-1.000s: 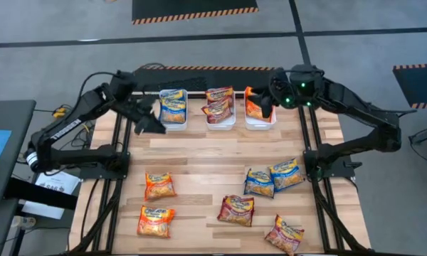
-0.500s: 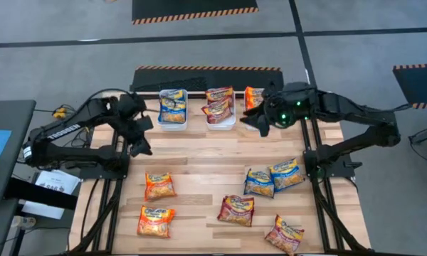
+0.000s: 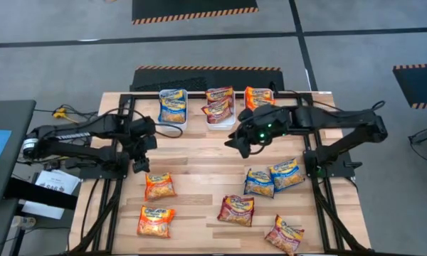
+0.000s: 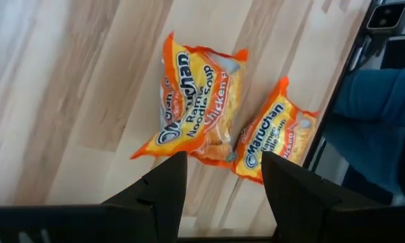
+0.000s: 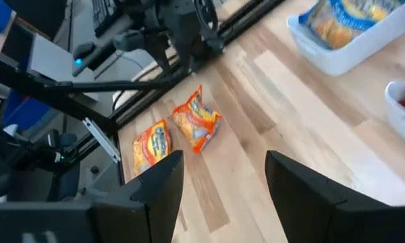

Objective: Sort Maruchan noodles
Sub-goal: Put the orange noodle pack into the right white bin

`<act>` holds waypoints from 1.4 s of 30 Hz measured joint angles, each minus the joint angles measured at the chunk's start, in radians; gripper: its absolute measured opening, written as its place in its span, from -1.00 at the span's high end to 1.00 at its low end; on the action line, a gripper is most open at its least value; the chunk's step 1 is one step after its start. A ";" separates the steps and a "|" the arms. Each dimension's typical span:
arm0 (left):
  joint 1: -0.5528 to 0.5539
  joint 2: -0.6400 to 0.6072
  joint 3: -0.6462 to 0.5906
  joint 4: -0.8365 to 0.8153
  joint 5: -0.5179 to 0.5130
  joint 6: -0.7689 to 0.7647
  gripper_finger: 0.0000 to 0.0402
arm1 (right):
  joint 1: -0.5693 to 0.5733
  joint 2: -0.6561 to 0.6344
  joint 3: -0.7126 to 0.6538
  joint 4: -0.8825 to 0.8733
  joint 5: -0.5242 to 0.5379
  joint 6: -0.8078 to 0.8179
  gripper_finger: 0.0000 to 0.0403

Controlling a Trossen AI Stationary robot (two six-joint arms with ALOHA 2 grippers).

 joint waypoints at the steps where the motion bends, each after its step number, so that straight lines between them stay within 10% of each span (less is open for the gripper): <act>1: 0.000 0.000 -0.017 0.020 0.002 -0.010 0.12 | 0.003 0.007 0.000 -0.002 0.000 0.007 -0.16; 42: -0.192 0.177 -0.325 0.551 -0.085 -0.143 0.12 | 0.023 0.032 0.001 0.037 -0.010 0.034 -0.15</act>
